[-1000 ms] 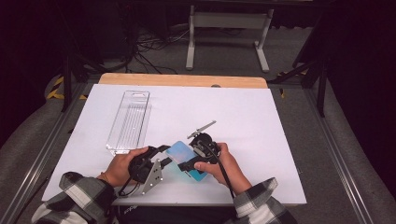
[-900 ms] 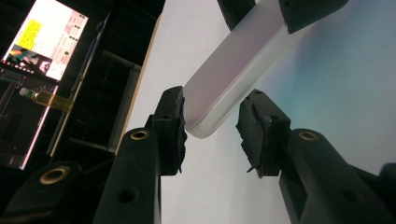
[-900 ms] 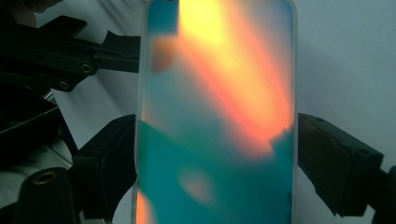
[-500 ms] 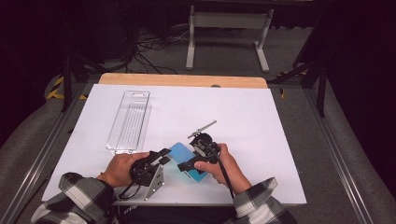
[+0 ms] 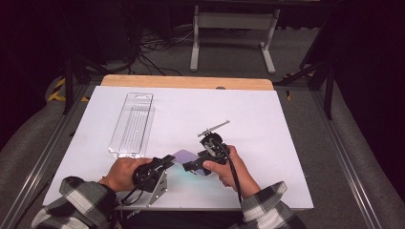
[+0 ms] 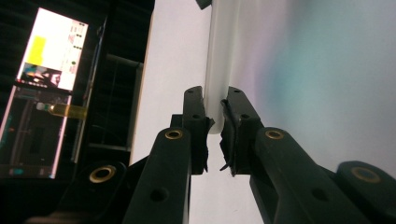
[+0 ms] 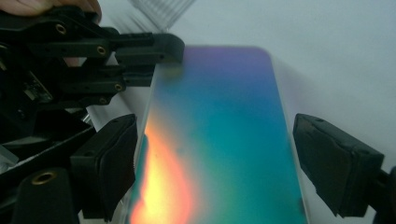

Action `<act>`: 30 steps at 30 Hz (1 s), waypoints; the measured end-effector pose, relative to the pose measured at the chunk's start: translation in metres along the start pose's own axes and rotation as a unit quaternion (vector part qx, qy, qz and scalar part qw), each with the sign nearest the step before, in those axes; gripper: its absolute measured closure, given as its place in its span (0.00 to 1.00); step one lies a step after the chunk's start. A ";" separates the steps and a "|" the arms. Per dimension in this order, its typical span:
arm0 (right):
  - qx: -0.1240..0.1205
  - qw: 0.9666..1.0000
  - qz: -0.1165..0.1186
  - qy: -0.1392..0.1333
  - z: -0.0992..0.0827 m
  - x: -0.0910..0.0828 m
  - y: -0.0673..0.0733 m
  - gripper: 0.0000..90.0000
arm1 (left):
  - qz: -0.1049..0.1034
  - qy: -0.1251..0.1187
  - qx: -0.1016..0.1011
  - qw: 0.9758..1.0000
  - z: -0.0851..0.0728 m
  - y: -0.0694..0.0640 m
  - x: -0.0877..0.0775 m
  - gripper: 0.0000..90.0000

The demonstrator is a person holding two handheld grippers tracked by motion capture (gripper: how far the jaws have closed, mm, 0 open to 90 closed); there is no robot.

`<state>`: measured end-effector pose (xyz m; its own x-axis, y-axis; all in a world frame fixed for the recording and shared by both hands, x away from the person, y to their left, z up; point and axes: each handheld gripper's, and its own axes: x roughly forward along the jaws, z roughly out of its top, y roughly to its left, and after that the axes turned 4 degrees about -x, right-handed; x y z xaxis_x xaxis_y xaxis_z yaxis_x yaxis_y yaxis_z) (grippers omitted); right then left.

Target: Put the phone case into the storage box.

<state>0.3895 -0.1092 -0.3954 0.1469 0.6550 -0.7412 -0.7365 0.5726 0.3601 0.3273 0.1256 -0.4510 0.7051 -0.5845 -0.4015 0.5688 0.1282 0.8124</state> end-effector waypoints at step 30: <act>-0.157 0.953 -0.136 -0.220 -0.024 -0.080 0.004 0.18 | -0.063 -0.016 -0.173 0.983 -0.026 0.025 -0.004 0.90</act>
<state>0.3589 -0.1715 -0.3483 0.5726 0.6860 -0.4488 -0.7827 0.6203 -0.0505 0.3494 0.1519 -0.4398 0.6090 -0.6378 -0.4716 0.7649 0.3148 0.5619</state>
